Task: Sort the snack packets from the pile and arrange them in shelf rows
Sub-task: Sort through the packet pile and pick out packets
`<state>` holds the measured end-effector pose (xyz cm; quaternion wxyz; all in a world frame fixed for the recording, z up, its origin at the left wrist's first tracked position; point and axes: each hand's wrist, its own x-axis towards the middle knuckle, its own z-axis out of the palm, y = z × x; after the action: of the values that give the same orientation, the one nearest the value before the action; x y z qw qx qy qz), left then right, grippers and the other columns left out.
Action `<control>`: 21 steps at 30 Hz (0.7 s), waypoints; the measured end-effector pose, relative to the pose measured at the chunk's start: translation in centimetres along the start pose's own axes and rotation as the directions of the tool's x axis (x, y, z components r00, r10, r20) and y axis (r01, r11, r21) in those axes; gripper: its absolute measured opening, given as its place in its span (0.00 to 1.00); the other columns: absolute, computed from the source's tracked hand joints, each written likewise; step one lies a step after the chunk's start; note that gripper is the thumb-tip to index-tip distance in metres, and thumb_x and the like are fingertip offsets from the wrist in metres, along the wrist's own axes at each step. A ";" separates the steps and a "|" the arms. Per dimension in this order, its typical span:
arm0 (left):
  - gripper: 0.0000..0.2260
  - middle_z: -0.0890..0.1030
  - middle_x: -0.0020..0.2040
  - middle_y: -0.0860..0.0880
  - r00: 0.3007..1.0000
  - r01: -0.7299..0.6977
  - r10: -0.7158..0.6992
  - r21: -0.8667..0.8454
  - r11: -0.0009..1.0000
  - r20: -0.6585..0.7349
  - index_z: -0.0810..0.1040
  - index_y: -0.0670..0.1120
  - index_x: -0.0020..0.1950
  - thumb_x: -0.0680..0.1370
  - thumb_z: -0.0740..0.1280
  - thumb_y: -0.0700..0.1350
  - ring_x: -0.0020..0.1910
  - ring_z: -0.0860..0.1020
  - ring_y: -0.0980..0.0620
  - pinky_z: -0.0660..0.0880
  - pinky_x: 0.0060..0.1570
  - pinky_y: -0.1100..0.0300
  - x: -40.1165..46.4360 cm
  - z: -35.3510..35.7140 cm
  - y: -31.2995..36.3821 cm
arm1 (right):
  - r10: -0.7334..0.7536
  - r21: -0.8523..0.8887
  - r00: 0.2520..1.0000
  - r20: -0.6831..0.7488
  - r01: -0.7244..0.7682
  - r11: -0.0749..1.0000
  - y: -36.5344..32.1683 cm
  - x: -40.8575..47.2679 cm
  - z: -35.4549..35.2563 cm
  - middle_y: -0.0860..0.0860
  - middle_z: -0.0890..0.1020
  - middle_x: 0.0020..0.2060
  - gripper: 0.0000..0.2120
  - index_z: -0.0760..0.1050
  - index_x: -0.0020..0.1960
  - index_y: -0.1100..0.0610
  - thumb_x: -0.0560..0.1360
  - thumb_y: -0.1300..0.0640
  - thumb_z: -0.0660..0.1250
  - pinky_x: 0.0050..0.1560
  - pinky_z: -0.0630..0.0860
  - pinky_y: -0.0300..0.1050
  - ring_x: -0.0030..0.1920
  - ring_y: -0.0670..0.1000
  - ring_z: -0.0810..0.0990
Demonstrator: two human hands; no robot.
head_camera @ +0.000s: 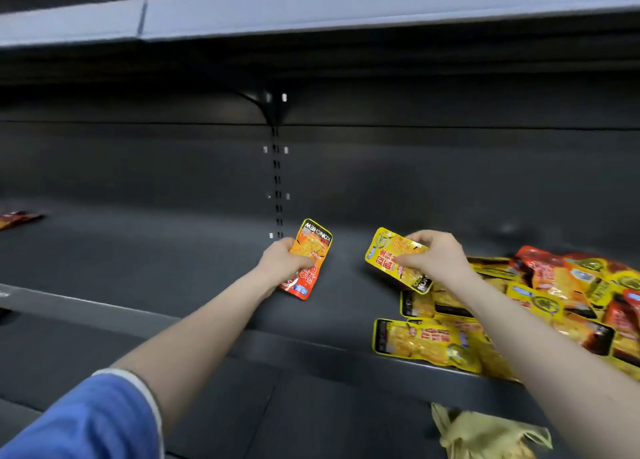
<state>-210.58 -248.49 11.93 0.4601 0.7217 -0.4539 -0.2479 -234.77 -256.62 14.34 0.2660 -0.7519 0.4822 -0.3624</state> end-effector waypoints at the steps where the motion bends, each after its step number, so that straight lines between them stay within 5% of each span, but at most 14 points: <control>1: 0.08 0.82 0.46 0.44 1.000 -0.002 0.002 -0.007 1.000 -0.006 0.75 0.45 0.47 0.72 0.72 0.41 0.38 0.78 0.49 0.73 0.39 0.59 0.0 -1.3 -0.4 | 0.003 0.006 1.000 0.013 -0.003 1.000 -1.1 0.0 1.3 0.47 0.80 0.36 0.09 0.78 0.40 0.49 0.65 0.58 0.76 0.33 0.73 0.38 0.38 0.48 0.78; 8: 0.08 0.81 0.46 0.45 0.999 -0.022 0.020 -0.044 0.999 -0.041 0.74 0.47 0.46 0.72 0.72 0.41 0.38 0.78 0.49 0.73 0.36 0.60 1.4 -12.6 -6.0 | 0.043 0.096 0.997 0.060 -0.048 0.994 -8.9 0.3 13.8 0.51 0.80 0.35 0.09 0.77 0.35 0.51 0.65 0.60 0.75 0.44 0.75 0.46 0.39 0.52 0.78; 16: 0.08 0.83 0.49 0.43 1.000 0.023 -0.025 -0.089 0.996 -0.018 0.75 0.46 0.47 0.72 0.72 0.41 0.47 0.82 0.44 0.78 0.51 0.51 5.3 -24.8 -13.9 | 0.247 0.367 0.968 0.035 -0.242 0.898 -15.3 0.5 26.9 0.60 0.83 0.36 0.10 0.75 0.32 0.57 0.63 0.65 0.76 0.49 0.78 0.57 0.36 0.58 0.80; 21: 0.06 0.82 0.49 0.43 0.999 0.047 -0.047 -0.089 0.995 0.012 0.75 0.46 0.45 0.72 0.72 0.40 0.48 0.82 0.44 0.77 0.51 0.51 6.9 -29.0 -16.9 | 0.283 0.398 0.954 0.096 -0.298 0.868 -18.4 1.0 31.0 0.59 0.81 0.33 0.11 0.73 0.34 0.59 0.66 0.68 0.74 0.38 0.78 0.45 0.27 0.52 0.79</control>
<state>-177.69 -239.08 10.44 0.4838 0.7096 -0.4274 -0.2823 -199.88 -248.69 9.97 0.4768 -0.6048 0.4987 -0.3977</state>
